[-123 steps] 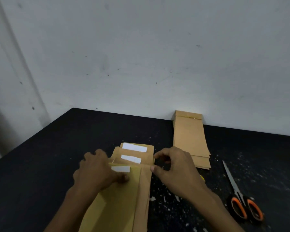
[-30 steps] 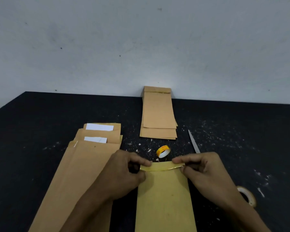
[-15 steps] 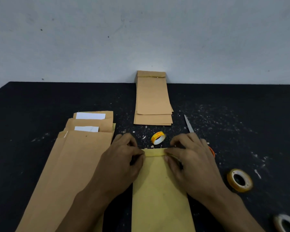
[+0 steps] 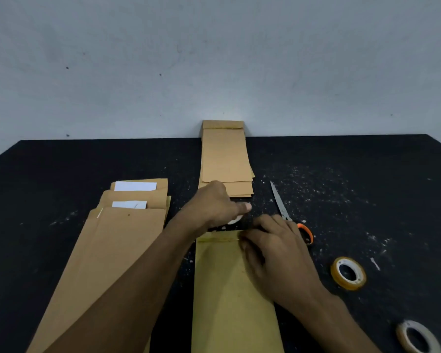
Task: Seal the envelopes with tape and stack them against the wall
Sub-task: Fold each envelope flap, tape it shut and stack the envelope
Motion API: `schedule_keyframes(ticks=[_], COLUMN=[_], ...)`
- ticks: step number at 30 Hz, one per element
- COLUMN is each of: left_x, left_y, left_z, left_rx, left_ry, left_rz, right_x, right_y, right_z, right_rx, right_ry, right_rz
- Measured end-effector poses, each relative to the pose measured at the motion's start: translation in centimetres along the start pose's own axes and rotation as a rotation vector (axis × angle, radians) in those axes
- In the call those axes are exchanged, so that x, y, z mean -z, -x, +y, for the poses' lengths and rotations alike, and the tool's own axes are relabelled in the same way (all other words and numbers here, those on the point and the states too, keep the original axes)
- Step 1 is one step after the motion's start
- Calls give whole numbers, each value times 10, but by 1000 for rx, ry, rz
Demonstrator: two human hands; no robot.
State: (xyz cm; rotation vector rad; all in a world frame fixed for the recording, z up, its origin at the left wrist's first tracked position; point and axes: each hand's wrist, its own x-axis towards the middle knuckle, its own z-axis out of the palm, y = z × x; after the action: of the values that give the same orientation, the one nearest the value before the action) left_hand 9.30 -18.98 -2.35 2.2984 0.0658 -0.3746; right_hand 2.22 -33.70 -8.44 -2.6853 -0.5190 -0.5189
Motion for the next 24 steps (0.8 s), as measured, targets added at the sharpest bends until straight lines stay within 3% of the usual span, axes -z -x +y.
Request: schedule_keyframes(ticks=[9,17,24], left_x=[5,10,16], left_y=[-12,-17,-8], left_z=[31,35,29], left_rx=[224,285,285], left_ry=[10,22,159], left_rz=[-170,-114,-218], right_x=[-1,0,-1], right_y=[0,0,0], right_z=[1,3,5], right_rx=[-33,-39,-37], right_ry=[-11,-46,-76], right_rz=[-36,-7,0])
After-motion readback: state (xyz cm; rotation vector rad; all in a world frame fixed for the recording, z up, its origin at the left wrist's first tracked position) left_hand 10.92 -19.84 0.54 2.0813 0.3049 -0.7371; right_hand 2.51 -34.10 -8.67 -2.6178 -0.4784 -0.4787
